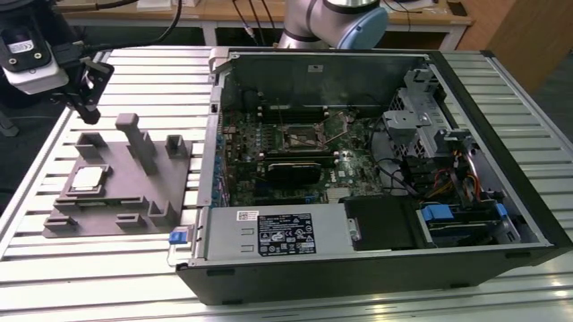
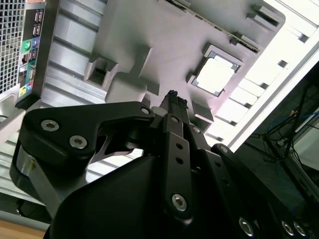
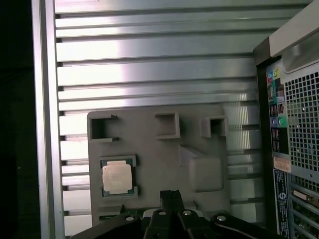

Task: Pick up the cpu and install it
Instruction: 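Reach for the cpu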

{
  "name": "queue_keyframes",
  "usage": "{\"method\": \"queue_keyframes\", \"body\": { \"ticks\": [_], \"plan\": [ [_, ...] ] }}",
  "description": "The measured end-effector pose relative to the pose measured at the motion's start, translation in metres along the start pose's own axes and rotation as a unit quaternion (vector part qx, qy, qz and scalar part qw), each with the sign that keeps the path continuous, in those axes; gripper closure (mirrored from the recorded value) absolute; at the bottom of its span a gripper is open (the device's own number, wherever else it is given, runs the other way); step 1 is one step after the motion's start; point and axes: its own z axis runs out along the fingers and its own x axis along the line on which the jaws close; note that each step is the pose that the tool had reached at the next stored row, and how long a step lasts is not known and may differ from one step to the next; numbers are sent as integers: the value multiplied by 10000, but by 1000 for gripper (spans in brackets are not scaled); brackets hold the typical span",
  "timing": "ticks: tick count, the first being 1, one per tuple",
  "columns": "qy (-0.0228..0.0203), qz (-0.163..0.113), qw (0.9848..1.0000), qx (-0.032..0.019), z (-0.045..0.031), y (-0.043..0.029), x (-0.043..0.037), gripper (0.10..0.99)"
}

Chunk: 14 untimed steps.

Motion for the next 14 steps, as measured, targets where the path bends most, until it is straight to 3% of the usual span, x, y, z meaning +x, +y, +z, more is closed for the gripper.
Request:
{"method": "queue_keyframes", "body": {
  "ticks": [14],
  "plan": [
    [-1,0,10000,3,164,-9,214,980]
  ]
}}
